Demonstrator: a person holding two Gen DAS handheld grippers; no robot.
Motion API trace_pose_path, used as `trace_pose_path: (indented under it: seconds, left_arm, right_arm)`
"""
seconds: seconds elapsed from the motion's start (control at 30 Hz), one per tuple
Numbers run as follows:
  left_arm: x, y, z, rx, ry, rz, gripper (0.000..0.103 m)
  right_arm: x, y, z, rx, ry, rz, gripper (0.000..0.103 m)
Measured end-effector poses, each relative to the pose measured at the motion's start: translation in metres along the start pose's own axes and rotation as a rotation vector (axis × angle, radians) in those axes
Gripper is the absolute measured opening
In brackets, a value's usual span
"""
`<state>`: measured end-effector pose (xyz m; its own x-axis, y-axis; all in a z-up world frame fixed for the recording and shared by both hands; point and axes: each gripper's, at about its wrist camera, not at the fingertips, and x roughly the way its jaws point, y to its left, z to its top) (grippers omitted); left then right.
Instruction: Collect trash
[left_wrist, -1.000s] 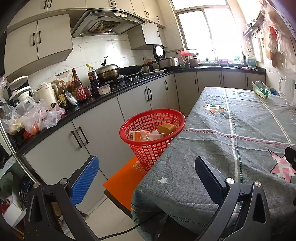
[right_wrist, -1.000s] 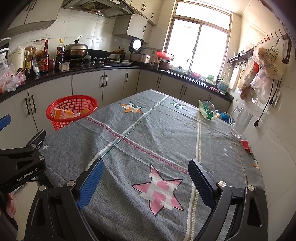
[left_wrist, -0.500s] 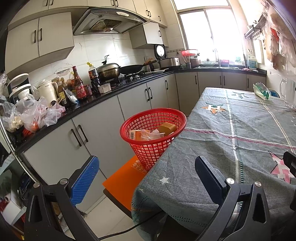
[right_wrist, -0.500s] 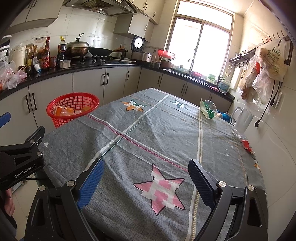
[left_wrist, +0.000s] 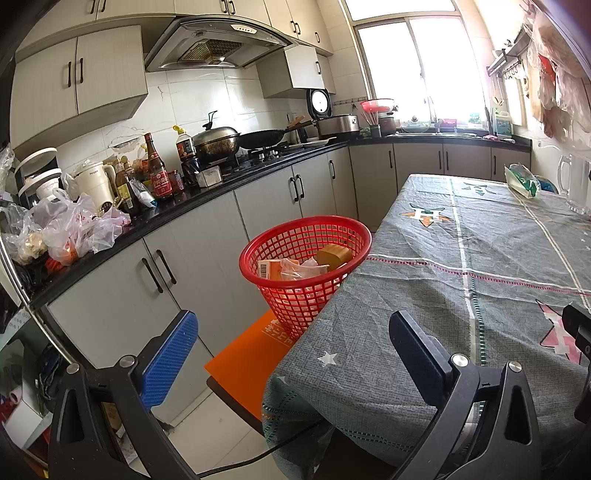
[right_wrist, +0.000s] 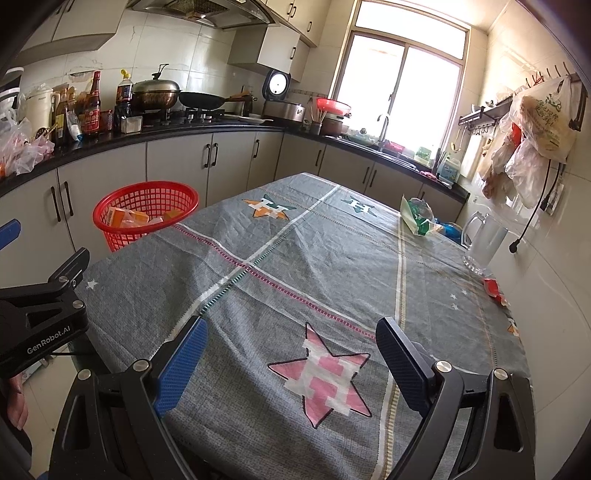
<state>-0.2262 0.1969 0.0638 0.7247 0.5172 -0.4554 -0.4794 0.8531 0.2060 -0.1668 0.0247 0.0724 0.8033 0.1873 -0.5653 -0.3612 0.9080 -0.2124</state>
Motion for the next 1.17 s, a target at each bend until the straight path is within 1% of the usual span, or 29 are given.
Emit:
trace_pose_path:
  seconds: [0.87, 0.97, 1.07, 1.17]
  left_arm:
    - [0.002, -0.004, 0.003, 0.015, 0.006, -0.001, 0.103]
    - [0.005, -0.008, 0.004, 0.02, 0.022, -0.03, 0.103]
    - [0.011, -0.008, 0.007, 0.015, 0.055, -0.058, 0.103]
    - [0.017, -0.013, 0.014, 0.015, 0.094, -0.094, 0.103]
  right_arm:
    - [0.005, 0.0, -0.002, -0.006, 0.01, 0.004, 0.095]
    - [0.009, -0.003, -0.005, -0.002, 0.015, 0.008, 0.095]
    - [0.015, -0.007, -0.007, 0.01, 0.027, 0.014, 0.095]
    - [0.026, -0.029, -0.01, 0.065, 0.057, 0.01, 0.095]
